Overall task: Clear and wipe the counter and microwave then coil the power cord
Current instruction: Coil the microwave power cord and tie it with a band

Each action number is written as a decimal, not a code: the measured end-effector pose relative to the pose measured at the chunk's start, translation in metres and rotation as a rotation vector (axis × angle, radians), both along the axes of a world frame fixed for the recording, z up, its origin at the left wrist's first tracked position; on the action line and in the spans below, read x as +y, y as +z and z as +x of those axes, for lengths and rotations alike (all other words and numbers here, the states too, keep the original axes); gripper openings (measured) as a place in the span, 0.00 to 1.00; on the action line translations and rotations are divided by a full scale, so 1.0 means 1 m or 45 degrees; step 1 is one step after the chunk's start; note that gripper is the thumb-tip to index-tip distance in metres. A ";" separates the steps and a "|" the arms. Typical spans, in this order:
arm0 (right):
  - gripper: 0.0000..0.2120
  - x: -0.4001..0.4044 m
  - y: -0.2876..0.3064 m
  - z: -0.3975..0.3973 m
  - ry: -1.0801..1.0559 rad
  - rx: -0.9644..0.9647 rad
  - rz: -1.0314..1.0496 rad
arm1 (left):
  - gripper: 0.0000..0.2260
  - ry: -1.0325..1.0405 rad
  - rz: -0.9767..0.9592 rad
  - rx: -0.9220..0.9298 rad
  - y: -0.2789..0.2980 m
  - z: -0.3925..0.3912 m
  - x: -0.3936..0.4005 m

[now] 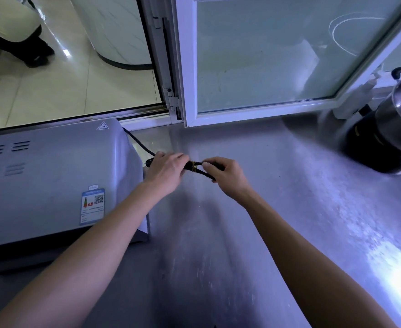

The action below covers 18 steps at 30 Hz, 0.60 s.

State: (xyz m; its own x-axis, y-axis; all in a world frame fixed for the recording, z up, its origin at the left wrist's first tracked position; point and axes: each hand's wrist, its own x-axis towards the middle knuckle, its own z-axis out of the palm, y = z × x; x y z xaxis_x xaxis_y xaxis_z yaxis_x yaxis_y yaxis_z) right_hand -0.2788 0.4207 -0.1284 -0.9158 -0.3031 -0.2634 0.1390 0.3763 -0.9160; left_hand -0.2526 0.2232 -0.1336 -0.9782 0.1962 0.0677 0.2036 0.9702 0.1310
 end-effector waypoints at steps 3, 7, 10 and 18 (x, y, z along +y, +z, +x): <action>0.06 0.004 -0.004 -0.009 0.048 0.032 0.024 | 0.04 0.016 0.034 0.009 -0.009 -0.007 0.002; 0.09 0.006 -0.018 -0.019 0.133 0.090 0.086 | 0.08 0.053 0.019 -0.015 -0.024 -0.015 0.004; 0.08 0.003 -0.034 -0.028 0.254 0.256 0.194 | 0.09 0.091 -0.080 -0.035 -0.034 -0.025 0.002; 0.28 -0.014 -0.075 -0.069 0.393 0.250 0.415 | 0.11 0.111 -0.355 -0.110 -0.055 -0.068 -0.008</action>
